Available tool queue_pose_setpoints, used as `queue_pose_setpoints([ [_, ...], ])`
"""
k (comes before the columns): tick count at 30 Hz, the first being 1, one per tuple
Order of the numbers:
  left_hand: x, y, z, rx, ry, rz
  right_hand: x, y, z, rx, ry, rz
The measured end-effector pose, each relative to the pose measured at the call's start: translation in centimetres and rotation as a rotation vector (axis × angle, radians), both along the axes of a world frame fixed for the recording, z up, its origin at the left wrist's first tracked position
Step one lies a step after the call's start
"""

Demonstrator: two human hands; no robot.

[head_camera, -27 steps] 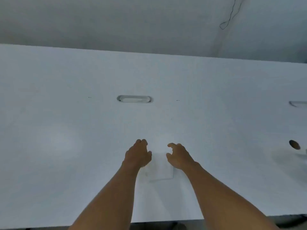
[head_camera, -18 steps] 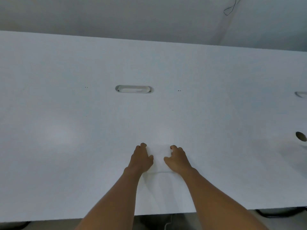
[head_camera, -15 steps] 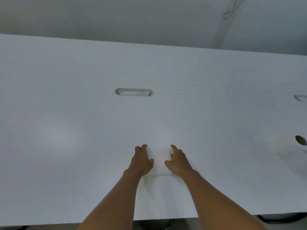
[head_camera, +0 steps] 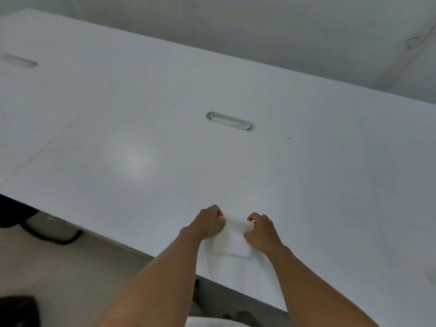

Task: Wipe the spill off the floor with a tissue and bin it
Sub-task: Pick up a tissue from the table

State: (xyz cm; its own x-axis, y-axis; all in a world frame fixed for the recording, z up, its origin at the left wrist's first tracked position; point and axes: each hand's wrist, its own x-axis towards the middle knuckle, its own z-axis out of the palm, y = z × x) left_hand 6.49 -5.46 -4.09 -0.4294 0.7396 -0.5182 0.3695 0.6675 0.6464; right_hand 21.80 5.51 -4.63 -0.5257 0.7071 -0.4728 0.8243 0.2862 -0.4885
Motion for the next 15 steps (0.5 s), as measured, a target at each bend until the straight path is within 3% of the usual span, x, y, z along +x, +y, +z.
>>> queue_pose_setpoints([
  [4, 2.9, -3.3, 1.0, 0.095, -0.131, 0.268, 0.3, -1.3, 0.7, -0.025, 0.040, 0.145],
  [15, 6.2, -17.2, 3.5, 0.245, -0.166, 0.820, -3.1, -10.2, 4.3, -0.193, 0.219, 0.584],
])
